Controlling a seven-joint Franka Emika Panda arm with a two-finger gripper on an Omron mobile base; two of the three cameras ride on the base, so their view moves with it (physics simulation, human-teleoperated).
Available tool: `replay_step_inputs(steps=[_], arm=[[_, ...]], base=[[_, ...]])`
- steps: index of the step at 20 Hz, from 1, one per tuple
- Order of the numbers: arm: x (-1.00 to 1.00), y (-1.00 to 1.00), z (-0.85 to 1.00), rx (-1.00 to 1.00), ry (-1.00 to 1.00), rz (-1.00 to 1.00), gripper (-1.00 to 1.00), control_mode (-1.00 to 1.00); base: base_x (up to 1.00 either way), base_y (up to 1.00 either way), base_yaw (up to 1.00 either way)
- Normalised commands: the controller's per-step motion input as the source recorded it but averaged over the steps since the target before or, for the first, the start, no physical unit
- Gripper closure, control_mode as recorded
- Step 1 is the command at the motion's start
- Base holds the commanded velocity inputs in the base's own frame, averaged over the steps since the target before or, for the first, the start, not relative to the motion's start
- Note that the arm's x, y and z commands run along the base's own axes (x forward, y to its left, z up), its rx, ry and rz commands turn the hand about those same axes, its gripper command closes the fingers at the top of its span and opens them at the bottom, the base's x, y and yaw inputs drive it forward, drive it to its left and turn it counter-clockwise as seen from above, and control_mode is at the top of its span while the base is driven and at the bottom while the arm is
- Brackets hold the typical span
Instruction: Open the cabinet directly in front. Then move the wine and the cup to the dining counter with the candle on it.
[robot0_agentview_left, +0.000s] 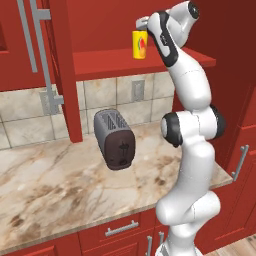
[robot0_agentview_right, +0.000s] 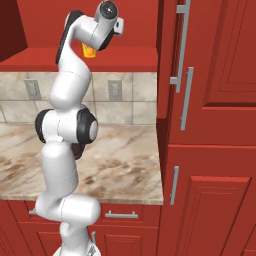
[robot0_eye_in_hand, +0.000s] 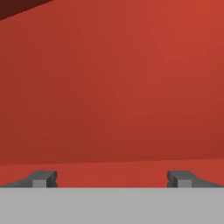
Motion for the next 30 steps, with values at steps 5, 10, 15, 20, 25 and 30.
replay_step_inputs(steps=[5,10,15,20,25,30], arm=[[0.04,0.07,-0.30,-0.01,0.06,0.00,-1.00,-1.00],[-0.20,0.00,-0.35,0.00,0.01,0.01,-1.00,-1.00],[-0.29,0.00,-0.16,0.00,0.00,0.01,-1.00,-1.00],[-0.05,0.00,-0.08,0.00,-0.02,0.00,-1.00,-1.00],[-0.16,0.03,-0.50,-0.01,-0.11,0.00,-1.00,-1.00],[-0.37,0.00,-0.50,-0.01,-0.11,0.00,-1.00,-1.00]], base=[[0.00,0.00,0.00],[0.00,0.00,0.00],[0.00,0.00,0.00],[0.00,0.00,0.00],[0.00,0.00,0.00],[0.00,0.00,0.00]])
